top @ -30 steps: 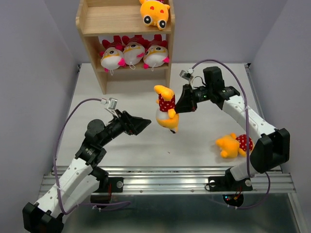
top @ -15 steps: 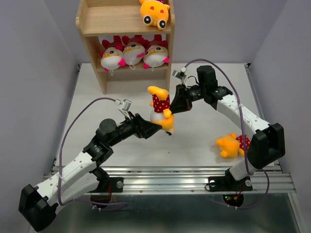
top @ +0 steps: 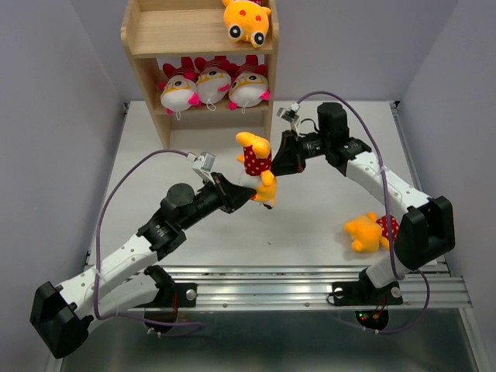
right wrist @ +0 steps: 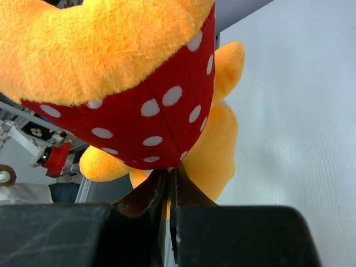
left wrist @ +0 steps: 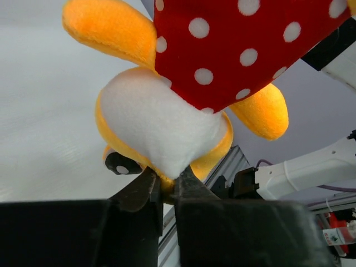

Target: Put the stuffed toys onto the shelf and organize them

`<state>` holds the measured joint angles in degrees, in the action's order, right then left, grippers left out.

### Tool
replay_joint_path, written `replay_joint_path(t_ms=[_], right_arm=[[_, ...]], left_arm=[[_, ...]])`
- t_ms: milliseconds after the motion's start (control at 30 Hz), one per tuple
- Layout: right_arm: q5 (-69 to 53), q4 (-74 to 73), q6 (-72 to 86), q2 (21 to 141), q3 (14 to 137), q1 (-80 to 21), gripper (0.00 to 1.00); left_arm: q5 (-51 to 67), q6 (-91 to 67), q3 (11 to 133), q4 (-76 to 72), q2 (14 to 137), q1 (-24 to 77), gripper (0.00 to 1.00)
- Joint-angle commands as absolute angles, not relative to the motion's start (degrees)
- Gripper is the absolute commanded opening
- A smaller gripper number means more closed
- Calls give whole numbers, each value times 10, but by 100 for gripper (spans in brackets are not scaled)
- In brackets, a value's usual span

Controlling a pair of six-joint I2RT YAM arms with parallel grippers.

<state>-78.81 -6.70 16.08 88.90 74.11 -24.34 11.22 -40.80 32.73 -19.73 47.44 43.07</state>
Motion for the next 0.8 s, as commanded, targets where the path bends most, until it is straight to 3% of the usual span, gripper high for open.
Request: replay_joint_path(t_ms=[0,67,300,567,600,767], right_arm=[[-749,-49,170,884,730,-250,1],[-734,-51,167,887,723,-244,1],[-715,-54,165,898,697,-239,1],[-722,7,211,899,672,-239,2],[-733,31,241,898,667,-239,18],[-765,36,223,885,699,-239,48]], left_arm=[[76,-394,369,-249,447,431,6],[54,-392,370,-237,419,431,0],[6,-386,378,-181,345,431,0],[7,-397,408,-179,356,431,0],[6,-396,413,-176,366,431,0],[-13,-378,461,-114,396,431,0]])
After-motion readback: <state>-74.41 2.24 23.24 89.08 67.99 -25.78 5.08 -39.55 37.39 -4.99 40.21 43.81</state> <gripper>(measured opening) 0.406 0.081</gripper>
